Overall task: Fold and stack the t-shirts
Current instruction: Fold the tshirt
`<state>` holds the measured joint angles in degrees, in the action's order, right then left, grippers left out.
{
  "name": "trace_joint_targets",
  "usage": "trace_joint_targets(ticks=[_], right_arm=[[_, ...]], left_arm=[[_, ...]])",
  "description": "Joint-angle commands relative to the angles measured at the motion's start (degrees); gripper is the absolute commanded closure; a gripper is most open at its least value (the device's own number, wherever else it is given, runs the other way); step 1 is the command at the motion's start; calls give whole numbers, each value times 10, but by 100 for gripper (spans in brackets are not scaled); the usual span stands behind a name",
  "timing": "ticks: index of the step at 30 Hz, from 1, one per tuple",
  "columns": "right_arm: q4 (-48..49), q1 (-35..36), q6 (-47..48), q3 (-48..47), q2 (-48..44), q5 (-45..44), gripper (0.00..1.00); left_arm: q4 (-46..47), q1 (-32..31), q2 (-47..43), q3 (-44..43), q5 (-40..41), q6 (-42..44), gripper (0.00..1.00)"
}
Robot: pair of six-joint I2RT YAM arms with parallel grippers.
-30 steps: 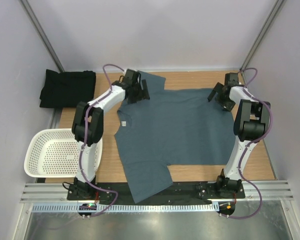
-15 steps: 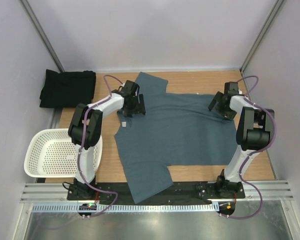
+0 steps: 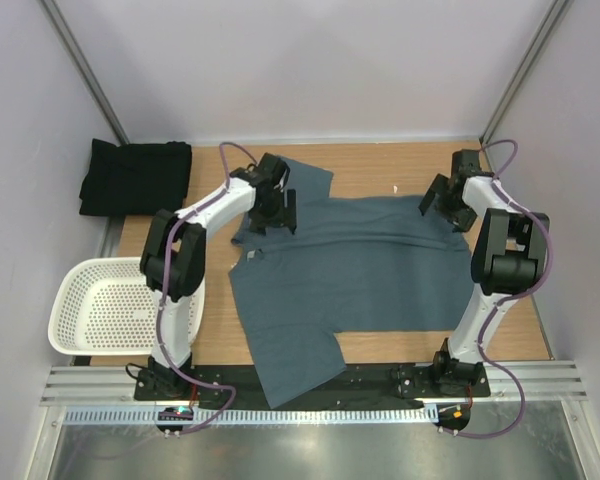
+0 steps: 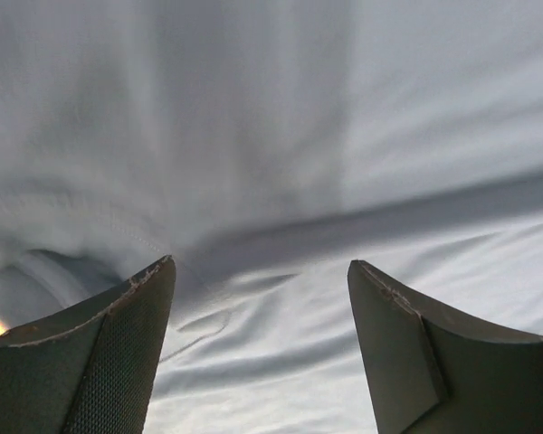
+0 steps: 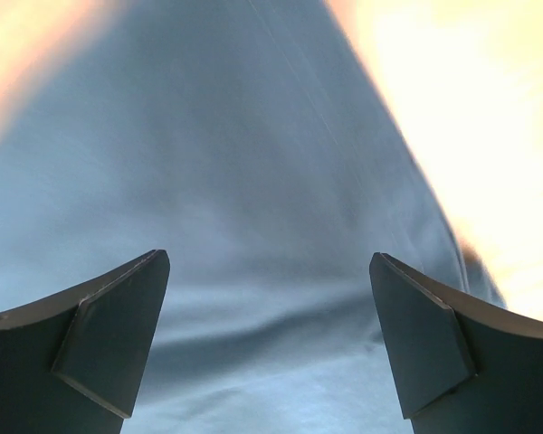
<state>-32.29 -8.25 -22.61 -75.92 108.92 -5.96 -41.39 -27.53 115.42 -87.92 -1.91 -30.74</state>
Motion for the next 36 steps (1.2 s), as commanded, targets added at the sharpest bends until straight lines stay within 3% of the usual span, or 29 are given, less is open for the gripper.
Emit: trace_joint_targets(ticks=[1,4,9,12,16,21,29,36], right_arm=[[-29,-1,10,-126,15,11,0],[-62,-3,-8,-233,60,-24,0],[-103,-9,-38,-352,149,-63,0],[-110,-9,-51,-367,189,-82,1],[-95,-10,-53,-358,216,-103,10],[-84,-11,-53,-367,238,-107,23],[-91,-11,-57,-385,249,-125,33],[-86,-10,-54,-385,259,-108,57]], left_arm=[[-39,5,31,-179,15,28,21],[-70,15,88,-331,35,21,20],[-38,47,153,-434,46,-27,18],[4,67,176,-442,64,-42,19],[74,78,205,-444,77,-13,18],[85,86,256,-489,78,-3,18],[93,98,268,-488,65,2,17],[105,101,284,-492,67,28,17]])
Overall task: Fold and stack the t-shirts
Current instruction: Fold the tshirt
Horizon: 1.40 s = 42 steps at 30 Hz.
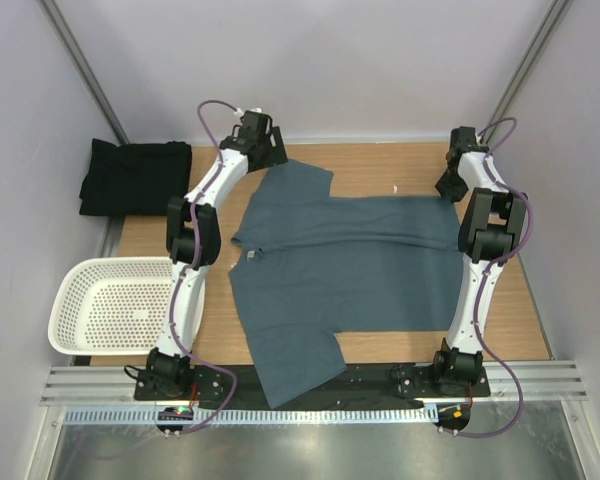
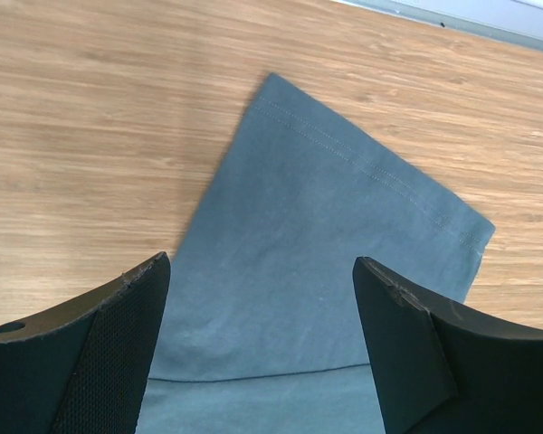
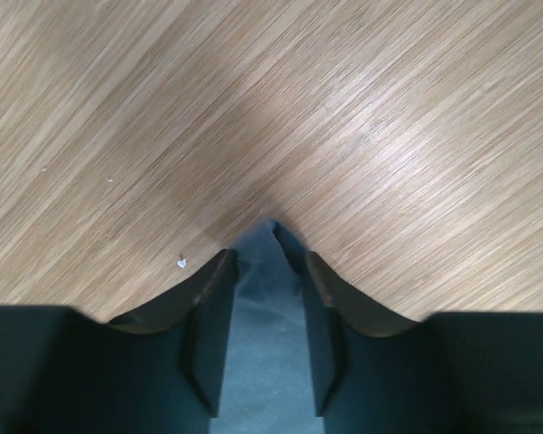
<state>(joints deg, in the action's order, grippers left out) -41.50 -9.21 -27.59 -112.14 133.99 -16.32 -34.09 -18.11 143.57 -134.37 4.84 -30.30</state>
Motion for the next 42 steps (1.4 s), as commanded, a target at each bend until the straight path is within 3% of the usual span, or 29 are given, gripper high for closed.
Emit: trace_joint_targets(ticks=[1,8,11,19,30,42], right_arm=[[9,1,-4,-22,12,-5,60],[26,0,14,-23,20,-6,83],[29,0,24,-30,27,-5,88],[29,0,37,-31,27,7,88],[19,1,41,-30,29,13,88],[11,0,40,-27,30,7,88]], left_arm=[[38,7,6,-28,0,25,17],[104,15,45,-51,-4,15,17],[114,16,75,-81,-15,5,17],[153,16,116,-107,-5,-12,20],[156,16,163,-137,-34,-56,34],[125,12,153,-116,-35,-69,53]])
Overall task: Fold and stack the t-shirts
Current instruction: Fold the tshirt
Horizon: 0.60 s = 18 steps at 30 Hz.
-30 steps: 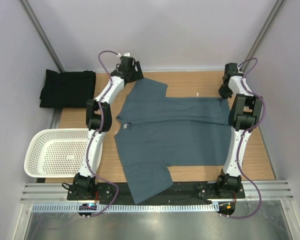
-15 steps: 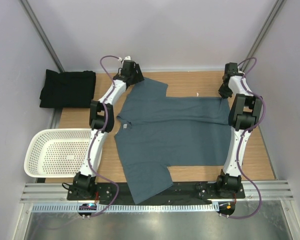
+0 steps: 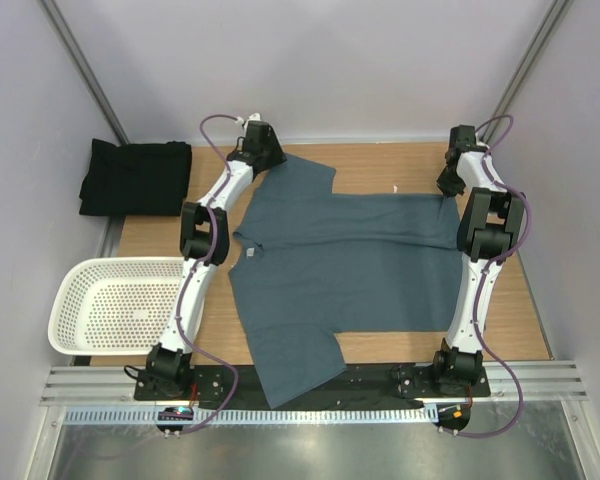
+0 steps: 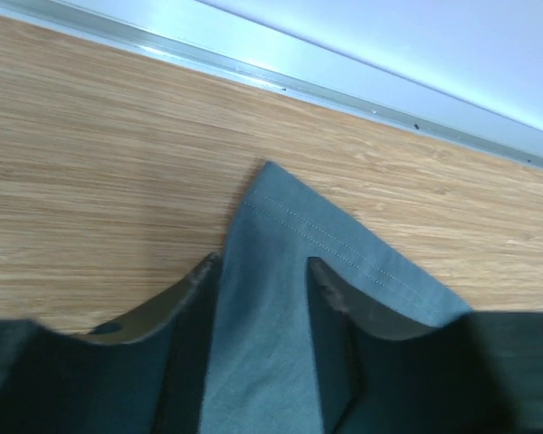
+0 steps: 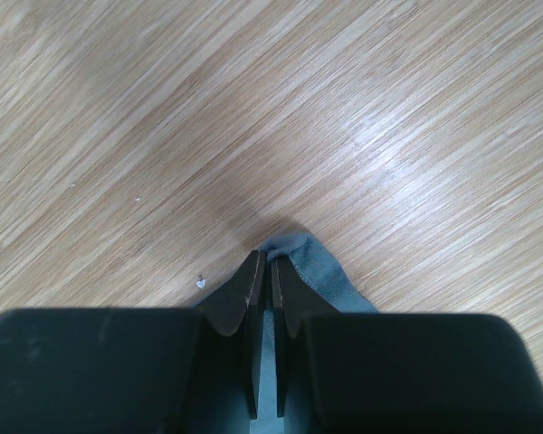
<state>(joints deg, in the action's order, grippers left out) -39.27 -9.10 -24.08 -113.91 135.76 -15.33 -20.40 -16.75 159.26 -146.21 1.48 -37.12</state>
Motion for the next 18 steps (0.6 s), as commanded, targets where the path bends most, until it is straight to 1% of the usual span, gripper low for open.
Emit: trace_joint_targets(ticks=[1,3,6,7,8,9,11,13,14,15,17,18], right_arm=[[-12,-1,5,-10,13,-2,88],[-11,0,4,-8,12,-2,88],[-11,-1,4,-5,12,-2,88],[-11,-1,4,-4,11,-2,88],[-10,-1,3,-2,11,-2,88],[-10,-1,3,1,9,-2,88],[-9,-1,3,11,4,-4,88],[-7,-1,3,26,-3,-8,88],[-5,-1,3,32,-6,-9,88],[-5,0,3,39,-10,-11,88],[0,0,3,60,-21,-11,89],[2,-1,3,74,-24,-11,89]], left_arm=[[-17,0,-4,2,-2,0,58],[-22,-1,-11,6,-2,4,63],[-28,-1,-21,22,5,10,78],[-38,0,-28,24,8,12,85],[-45,-1,-32,27,11,16,90],[-62,0,-35,29,17,19,100],[-84,-1,-51,35,24,23,100],[-118,-1,-68,59,37,30,100],[-129,-1,-89,72,41,35,100],[-140,-1,-101,102,45,43,100],[-174,-2,-139,133,61,50,100],[-194,-3,-153,166,64,56,100]])
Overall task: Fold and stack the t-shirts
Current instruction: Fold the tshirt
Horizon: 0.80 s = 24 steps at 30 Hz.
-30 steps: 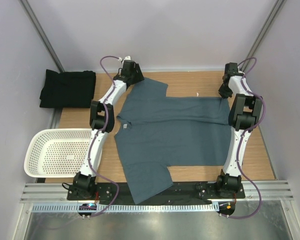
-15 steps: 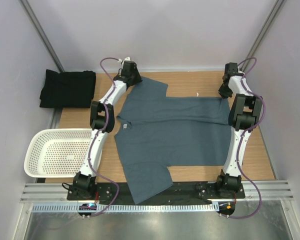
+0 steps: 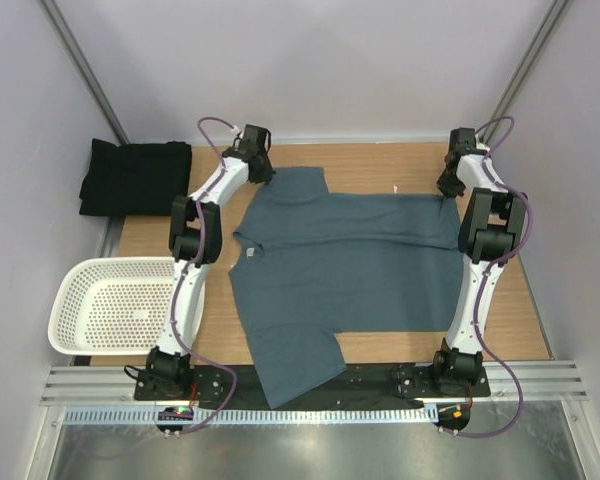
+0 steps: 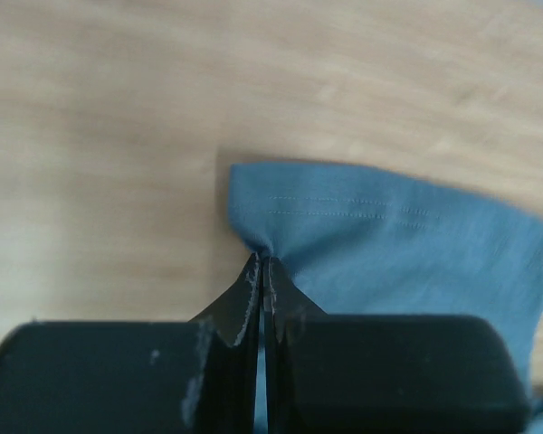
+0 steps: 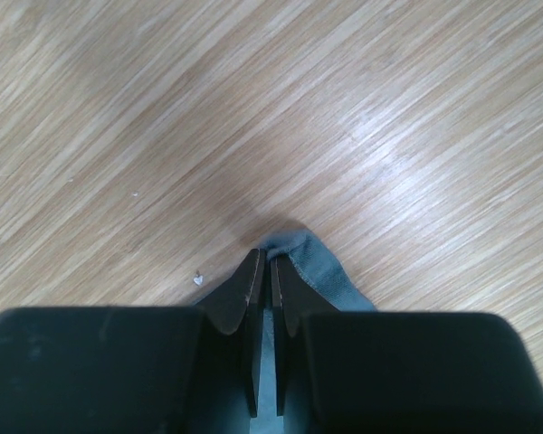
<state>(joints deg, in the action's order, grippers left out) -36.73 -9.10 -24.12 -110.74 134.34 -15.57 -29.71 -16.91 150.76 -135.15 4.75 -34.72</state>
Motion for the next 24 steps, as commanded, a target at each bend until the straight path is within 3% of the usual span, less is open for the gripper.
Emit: trace_joint_targets(ticks=[1,8,11,15,18,24], right_arm=[[-22,0,2,49,-14,-9,89],[-9,0,3,90,-32,-10,89],[-11,-1,6,85,-28,-5,90],[-12,0,8,77,-26,-3,90],[-15,-1,8,76,-25,0,90],[-15,0,8,81,-26,7,90]], left_arm=[[-111,-2,-79,71,41,35,100],[-154,-5,-144,153,43,35,100],[-162,-4,-135,113,43,31,91],[-179,1,-109,54,40,15,63],[-162,13,-105,48,29,-6,49],[-96,31,-91,38,34,-26,47]])
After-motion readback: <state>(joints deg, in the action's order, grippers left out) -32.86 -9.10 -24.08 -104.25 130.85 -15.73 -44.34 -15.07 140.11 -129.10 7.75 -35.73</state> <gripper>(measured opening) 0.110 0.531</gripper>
